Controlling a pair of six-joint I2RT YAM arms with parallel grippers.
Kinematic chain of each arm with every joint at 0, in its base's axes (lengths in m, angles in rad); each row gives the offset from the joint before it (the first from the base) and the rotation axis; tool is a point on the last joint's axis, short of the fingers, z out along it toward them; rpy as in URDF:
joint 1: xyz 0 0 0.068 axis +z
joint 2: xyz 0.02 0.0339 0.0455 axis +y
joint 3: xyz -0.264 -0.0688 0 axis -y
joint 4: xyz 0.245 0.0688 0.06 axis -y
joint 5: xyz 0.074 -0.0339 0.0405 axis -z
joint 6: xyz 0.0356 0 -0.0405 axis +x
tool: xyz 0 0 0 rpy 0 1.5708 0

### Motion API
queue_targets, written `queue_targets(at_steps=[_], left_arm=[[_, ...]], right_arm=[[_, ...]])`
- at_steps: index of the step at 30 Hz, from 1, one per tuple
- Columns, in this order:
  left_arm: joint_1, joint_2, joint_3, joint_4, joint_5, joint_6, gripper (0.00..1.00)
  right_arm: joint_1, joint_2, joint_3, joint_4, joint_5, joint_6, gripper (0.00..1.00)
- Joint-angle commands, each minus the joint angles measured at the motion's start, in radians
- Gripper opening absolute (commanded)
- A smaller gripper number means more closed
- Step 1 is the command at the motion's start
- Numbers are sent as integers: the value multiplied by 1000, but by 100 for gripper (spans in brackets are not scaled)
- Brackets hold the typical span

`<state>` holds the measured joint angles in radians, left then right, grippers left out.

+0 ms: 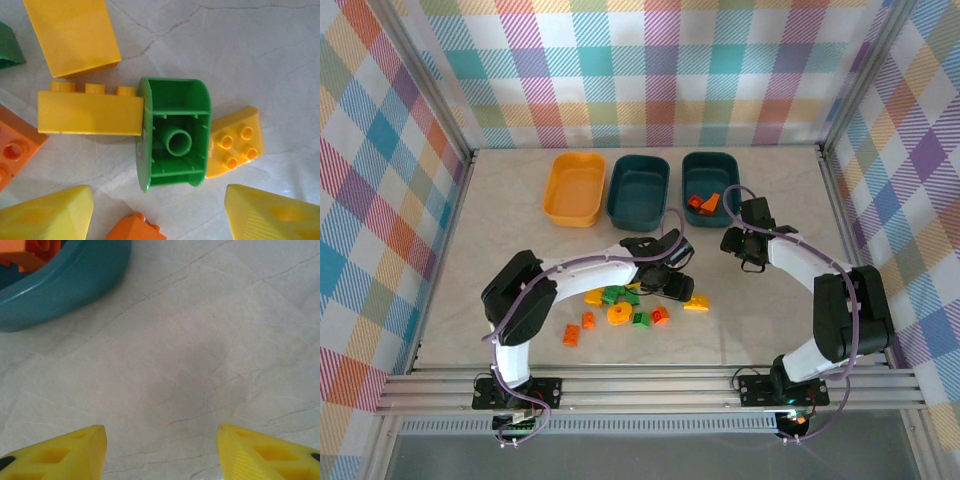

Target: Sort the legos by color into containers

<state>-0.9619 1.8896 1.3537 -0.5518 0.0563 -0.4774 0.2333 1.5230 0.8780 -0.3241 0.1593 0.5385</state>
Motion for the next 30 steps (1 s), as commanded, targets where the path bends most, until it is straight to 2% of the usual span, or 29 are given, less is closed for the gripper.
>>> queue_targets(at_steps=[1,11,16,22,30], left_arm=[[-12,31,39,-45,-64,17,70],[-26,101,98,-35,-56,37,67],[-32,84,106,-39,-71,35,65],[-38,85,130,-27,-57,40,69],[-38,177,237,-73,-73,77,73]], right_arm=[[-14,-23,-8,31,-20,-10,60],[-33,-51,-60,55,-27,-17,60],[-36,-60,-86,71,-41,-13,60],[-37,-66,-97,81,-47,-14,60],[-40,-74,-103,82,-47,-19,61]])
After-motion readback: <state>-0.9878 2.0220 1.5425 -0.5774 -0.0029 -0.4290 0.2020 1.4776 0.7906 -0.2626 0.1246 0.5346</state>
